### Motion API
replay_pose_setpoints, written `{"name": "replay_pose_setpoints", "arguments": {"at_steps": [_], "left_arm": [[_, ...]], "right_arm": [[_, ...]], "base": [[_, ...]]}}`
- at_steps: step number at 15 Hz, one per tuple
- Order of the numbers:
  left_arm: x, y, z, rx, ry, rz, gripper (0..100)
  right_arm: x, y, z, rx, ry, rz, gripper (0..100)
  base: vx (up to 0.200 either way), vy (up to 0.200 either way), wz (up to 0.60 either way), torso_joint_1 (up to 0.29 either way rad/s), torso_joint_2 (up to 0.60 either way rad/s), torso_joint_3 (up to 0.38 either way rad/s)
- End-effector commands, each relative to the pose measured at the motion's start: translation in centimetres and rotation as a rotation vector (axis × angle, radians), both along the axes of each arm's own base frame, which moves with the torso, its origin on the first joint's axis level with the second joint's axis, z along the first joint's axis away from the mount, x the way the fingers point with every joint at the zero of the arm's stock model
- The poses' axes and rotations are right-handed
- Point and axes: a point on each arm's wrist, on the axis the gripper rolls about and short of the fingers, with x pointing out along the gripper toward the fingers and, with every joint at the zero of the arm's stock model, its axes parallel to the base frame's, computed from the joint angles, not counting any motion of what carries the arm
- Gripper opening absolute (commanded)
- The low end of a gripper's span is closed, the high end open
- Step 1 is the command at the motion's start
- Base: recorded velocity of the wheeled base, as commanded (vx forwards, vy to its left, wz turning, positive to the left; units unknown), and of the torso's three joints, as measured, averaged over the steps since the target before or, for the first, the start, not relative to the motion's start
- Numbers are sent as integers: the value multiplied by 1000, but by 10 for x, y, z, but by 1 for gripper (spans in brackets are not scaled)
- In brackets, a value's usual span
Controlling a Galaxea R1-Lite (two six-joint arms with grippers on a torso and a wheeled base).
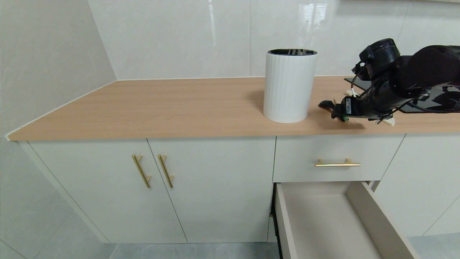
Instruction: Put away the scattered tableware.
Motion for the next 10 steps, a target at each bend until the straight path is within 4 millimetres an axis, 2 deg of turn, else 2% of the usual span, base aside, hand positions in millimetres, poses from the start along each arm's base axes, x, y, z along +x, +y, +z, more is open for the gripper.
{"name": "replay_pose_setpoints", "arguments": {"at_steps": [1,10], "left_arm": [[0,0,0,-1,1,0,100],[0,0,0,0,1,0,100]], "right_arm": [[5,-1,-7,-4,17,-4,100],[15,-4,-16,-4,14,-16,100]], "base": [[0,0,0,0,0,0],[0,0,0,0,0,0]]}}
